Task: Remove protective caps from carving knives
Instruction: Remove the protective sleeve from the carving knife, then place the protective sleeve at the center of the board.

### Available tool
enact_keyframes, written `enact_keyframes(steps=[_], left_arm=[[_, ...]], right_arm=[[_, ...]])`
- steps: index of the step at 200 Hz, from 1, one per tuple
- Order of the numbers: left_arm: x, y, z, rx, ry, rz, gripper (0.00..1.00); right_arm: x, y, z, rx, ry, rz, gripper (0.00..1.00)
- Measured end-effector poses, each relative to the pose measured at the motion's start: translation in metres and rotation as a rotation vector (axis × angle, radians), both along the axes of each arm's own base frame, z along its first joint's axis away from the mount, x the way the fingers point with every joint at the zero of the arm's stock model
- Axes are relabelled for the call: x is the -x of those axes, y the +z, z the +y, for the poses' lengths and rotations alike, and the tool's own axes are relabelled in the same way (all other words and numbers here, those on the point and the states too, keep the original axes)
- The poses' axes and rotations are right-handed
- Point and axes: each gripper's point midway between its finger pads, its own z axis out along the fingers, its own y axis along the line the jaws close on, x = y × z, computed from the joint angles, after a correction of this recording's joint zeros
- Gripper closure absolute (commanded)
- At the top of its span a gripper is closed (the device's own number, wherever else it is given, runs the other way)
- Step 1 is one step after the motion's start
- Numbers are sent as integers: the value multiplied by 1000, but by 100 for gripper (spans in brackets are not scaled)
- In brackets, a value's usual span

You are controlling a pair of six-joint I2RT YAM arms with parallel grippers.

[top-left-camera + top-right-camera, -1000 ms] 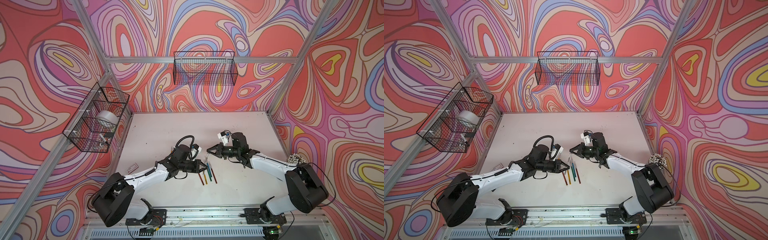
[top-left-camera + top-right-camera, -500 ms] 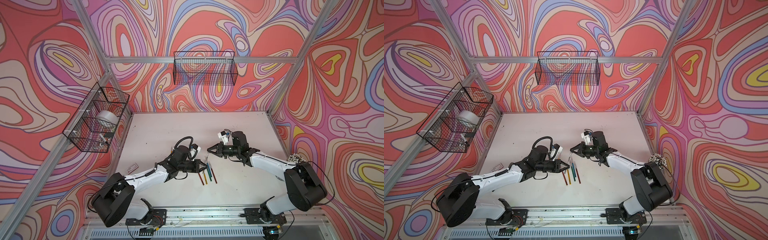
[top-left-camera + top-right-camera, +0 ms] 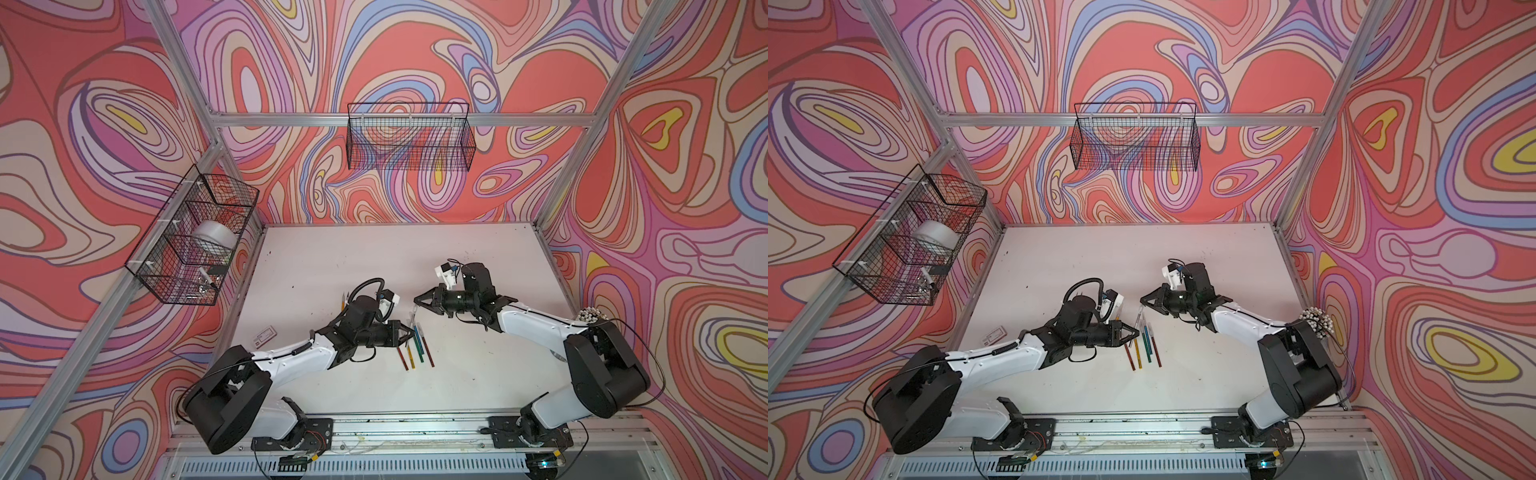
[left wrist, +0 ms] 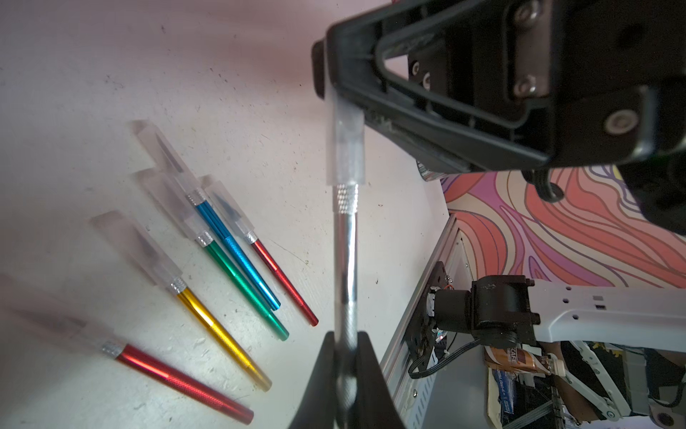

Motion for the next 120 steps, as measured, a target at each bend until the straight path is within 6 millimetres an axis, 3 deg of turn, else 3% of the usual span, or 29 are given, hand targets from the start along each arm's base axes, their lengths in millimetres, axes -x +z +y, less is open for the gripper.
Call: enact_keyframes(steps=[23,61,120], left_arm=[[0,0,0,1,4,2,97],[43,-31,2,-56,-99,121,98],[46,-35,4,-71,-101,140,98]], right_arm=[[-6,1,-1,4,-23,-9,96],[-62,28,-33,6,-226,-151,96],[-70,30,-39,33,-258,-185,96]])
